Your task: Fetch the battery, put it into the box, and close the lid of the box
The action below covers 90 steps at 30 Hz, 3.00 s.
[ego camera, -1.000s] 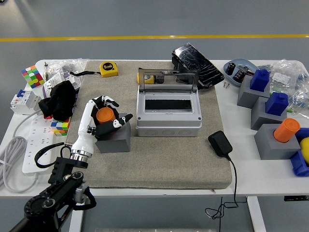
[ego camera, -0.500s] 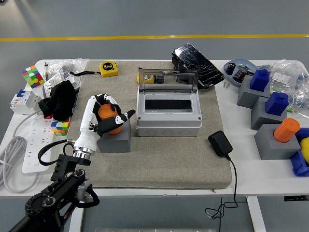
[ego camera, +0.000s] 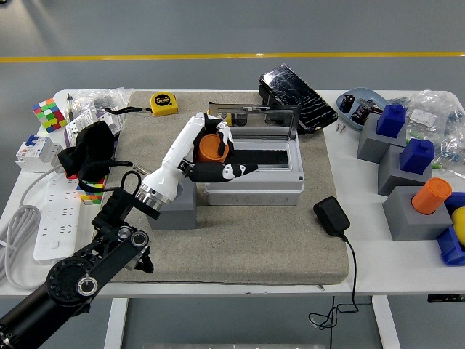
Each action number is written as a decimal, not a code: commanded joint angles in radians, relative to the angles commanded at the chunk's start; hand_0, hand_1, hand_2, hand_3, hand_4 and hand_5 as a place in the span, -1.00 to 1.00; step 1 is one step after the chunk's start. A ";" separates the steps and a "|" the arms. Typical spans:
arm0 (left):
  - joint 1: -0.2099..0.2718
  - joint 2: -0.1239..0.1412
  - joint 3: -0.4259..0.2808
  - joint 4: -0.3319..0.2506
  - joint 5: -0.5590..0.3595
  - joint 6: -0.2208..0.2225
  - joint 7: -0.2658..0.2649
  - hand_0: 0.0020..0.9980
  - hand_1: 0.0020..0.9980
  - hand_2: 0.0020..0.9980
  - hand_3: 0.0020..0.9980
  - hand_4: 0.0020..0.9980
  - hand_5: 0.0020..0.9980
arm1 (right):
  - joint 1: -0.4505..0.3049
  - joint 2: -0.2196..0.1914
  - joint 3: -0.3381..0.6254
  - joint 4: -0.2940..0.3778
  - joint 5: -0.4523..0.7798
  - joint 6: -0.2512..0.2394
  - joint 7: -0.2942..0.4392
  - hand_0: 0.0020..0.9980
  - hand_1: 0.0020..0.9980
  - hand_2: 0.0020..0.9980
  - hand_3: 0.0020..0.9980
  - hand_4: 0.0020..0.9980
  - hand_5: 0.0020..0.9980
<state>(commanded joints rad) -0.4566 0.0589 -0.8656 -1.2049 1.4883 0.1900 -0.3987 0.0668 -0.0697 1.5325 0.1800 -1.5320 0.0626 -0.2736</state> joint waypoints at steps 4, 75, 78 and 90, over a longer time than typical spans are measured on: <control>-0.098 -0.012 0.062 0.029 0.133 -0.009 0.112 -0.96 -0.99 -0.78 -0.72 1.00 -1.00 | 0.005 -0.002 -0.002 0.000 0.003 -0.001 -0.001 0.28 0.33 0.35 0.15 0.94 0.16; -0.117 0.041 0.013 -0.072 0.291 -0.116 0.370 -0.13 0.23 0.19 0.35 1.00 -0.01 | 0.012 -0.001 -0.041 0.000 0.015 0.003 0.000 0.29 0.33 0.35 0.15 0.94 0.16; -0.079 0.088 -0.019 -0.095 0.293 -0.121 0.381 -0.11 0.25 0.17 0.32 1.00 0.01 | 0.009 -0.003 -0.039 0.000 0.014 0.003 0.001 0.29 0.33 0.35 0.15 0.94 0.16; -0.005 0.176 -0.020 -0.117 0.298 -0.136 0.405 -0.13 0.24 0.16 0.31 1.00 0.00 | 0.009 -0.003 -0.042 0.000 0.025 0.002 0.004 0.29 0.33 0.35 0.15 0.94 0.16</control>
<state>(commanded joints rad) -0.4618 0.2351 -0.8857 -1.3221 1.7860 0.0545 0.0059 0.0756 -0.0726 1.4909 0.1800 -1.5072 0.0643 -0.2701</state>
